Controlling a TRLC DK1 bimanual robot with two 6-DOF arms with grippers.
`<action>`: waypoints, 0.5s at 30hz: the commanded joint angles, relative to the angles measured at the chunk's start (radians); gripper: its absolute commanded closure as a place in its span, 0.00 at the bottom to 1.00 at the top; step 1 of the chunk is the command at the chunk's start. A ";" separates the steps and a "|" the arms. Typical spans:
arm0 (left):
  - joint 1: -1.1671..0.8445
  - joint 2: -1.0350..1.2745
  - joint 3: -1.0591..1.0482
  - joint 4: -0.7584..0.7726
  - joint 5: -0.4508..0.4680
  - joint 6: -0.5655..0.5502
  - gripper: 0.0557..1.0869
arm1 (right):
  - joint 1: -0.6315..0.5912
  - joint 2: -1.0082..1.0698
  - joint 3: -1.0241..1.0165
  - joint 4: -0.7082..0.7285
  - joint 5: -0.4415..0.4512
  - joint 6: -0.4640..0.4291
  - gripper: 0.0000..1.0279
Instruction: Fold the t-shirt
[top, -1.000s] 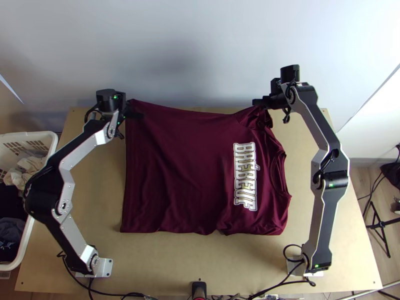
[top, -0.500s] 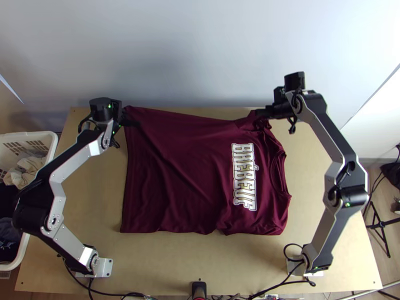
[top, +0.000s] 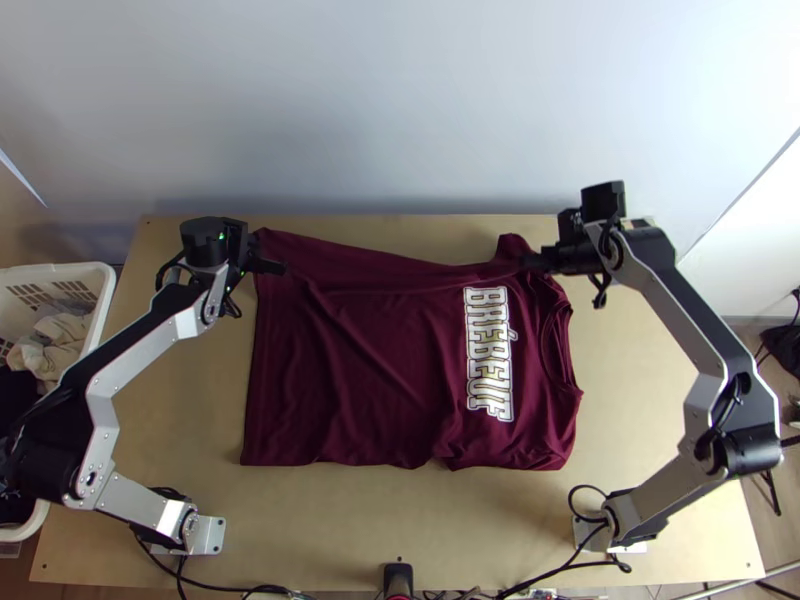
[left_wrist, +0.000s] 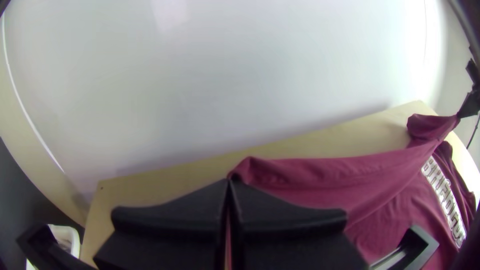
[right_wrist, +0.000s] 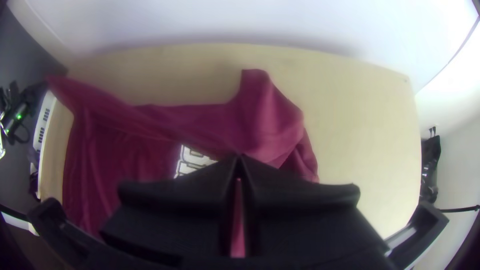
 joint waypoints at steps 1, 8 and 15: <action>-0.004 -0.056 -0.064 0.002 0.000 -0.001 0.96 | 0.009 -0.105 -0.130 0.014 0.000 0.002 0.97; -0.004 -0.117 -0.141 0.002 0.000 0.005 0.96 | 0.014 -0.188 -0.213 0.014 0.001 0.002 0.97; -0.007 -0.188 -0.275 0.056 0.000 0.019 0.96 | 0.021 -0.249 -0.298 0.014 0.000 0.002 0.97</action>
